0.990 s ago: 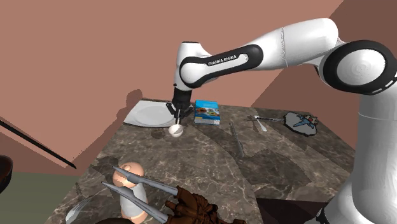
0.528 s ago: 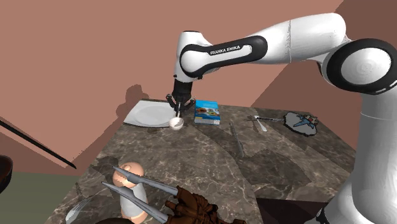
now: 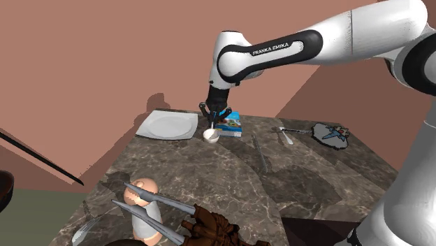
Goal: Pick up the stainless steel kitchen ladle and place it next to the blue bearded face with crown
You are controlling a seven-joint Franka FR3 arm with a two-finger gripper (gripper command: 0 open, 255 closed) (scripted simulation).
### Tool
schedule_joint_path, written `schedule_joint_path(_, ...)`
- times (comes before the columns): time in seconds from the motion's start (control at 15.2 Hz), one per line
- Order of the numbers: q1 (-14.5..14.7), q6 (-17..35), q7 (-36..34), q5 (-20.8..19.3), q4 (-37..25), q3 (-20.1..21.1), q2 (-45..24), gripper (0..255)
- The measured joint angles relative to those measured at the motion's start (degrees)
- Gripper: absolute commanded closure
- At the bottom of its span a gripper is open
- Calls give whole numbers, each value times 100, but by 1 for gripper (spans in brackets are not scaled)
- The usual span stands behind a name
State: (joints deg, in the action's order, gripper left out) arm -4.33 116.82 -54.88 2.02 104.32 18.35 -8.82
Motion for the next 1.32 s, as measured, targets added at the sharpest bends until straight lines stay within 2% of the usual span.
schedule_joint_path(0.4, -311, 173, 696, 463, 1398, -200, 1224, 255)
schedule_joint_path(0.73, -508, 201, 1394, 725, 2447, -553, 2198, 255)
schedule_joint_path(1.32, -797, -70, 2402, 734, 3819, -1267, 3720, 255)
